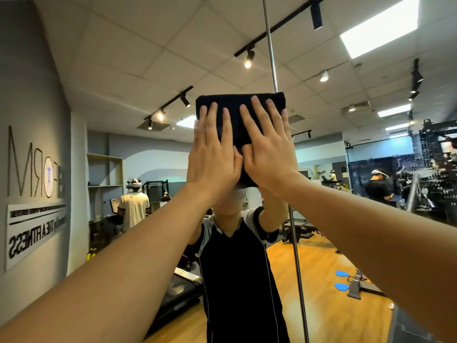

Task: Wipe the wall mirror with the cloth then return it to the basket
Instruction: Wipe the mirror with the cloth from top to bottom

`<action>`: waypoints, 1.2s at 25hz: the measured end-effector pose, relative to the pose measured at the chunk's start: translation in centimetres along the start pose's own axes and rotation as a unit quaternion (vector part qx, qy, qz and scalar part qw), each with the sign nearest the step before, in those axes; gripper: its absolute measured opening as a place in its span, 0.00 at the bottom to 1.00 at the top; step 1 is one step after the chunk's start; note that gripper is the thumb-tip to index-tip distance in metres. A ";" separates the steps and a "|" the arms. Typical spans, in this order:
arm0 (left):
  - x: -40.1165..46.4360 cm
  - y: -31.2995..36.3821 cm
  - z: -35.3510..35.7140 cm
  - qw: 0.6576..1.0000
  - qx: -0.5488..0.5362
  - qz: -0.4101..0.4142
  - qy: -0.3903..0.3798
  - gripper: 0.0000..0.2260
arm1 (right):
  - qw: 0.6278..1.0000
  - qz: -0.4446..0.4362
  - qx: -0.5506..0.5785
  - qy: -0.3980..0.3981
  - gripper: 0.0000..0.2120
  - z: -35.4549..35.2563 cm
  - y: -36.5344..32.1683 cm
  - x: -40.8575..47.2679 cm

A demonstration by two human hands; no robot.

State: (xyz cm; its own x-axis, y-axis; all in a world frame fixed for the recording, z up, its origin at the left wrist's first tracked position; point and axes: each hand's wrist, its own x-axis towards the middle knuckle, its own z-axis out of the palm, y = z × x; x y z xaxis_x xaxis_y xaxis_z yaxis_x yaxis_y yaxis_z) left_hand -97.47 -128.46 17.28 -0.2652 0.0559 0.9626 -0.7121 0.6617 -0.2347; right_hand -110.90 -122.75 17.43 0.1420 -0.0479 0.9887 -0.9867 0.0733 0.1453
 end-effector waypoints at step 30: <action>-6.5 -32.6 -12.1 0.998 0.059 -0.004 -0.021 0.30 | 1.000 0.003 0.007 -0.024 0.33 10.6 -32.7 7.7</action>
State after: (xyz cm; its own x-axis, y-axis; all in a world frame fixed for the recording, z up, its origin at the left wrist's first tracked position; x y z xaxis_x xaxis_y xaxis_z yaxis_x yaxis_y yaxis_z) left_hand -64.68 -141.32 20.28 -0.2844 0.0180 0.9585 -0.7851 0.5695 -0.2437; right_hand -78.35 -136.13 19.92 0.1318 -0.0953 0.9867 -0.9886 0.0606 0.1379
